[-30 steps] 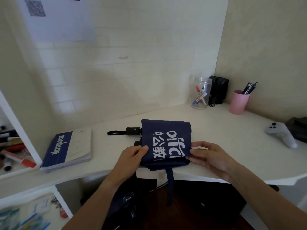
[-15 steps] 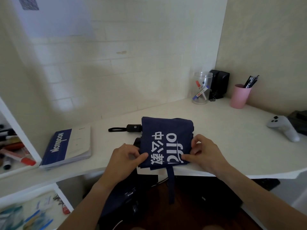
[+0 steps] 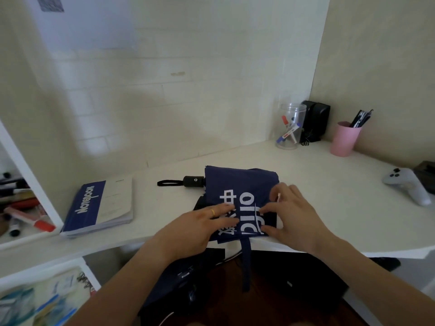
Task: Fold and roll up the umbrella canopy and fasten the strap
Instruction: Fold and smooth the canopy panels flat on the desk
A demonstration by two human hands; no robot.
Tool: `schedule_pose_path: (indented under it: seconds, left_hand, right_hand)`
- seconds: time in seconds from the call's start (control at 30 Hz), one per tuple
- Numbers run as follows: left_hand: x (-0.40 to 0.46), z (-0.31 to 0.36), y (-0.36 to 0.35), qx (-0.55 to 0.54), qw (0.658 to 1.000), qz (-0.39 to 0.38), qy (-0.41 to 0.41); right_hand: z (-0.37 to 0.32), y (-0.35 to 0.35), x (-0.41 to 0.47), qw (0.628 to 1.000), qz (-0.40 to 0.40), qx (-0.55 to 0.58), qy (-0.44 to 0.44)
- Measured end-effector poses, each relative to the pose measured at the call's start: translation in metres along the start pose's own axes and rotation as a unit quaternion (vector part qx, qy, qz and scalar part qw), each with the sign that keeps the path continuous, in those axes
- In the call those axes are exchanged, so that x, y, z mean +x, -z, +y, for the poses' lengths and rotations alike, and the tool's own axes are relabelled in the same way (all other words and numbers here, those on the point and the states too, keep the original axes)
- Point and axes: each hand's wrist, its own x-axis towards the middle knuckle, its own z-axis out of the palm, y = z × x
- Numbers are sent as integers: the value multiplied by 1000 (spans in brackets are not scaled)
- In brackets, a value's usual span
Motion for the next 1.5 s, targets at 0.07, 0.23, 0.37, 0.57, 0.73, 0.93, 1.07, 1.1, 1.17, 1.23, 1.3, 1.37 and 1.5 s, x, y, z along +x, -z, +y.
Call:
schedule_pose_path:
  seconds: [0.07,0.23,0.37,0.57,0.73,0.93,1.07,1.1,1.17,1.23,1.3,1.37,1.5]
  left_hand:
    - [0,0,2,10,999,-47,4]
    - [-6,-8,10,-23,995,-100,17]
    - [-4,-10,15,-67,989,-125,45]
    - [0,-7,15,-116,981,-142,68]
    - [3,-9,20,-174,966,-155,111]
    - [30,18,27,-3,988,89,125]
    - [31,17,6,-57,993,-49,93]
    - [26,15,-2,-49,990,-85,102]
    - [14,12,-15,-37,989,-92,110]
    - [9,12,-21,-30,991,-81,105]
    - [8,12,-23,-23,991,-81,105]
    - [10,13,-22,-22,991,-75,106]
    - [8,15,-24,-25,992,-66,108]
  right_hand:
    - [2,-1,-3,997,-11,-10,78]
    - [20,-15,-21,991,-122,31,36]
    - [28,-12,-26,987,-152,18,50]
    - [3,0,16,991,-81,89,53]
    - [10,-28,12,966,-245,11,83]
    - [6,-22,12,962,-257,-6,88]
    - [6,-23,12,963,-255,-1,82]
    - [6,-21,12,963,-256,7,84]
    - [5,-14,15,967,-238,54,78]
    - [4,-2,24,979,-133,148,36]
    - [10,7,42,980,37,187,-51]
    - [23,15,62,952,116,181,-220]
    - [38,15,80,822,10,385,-420]
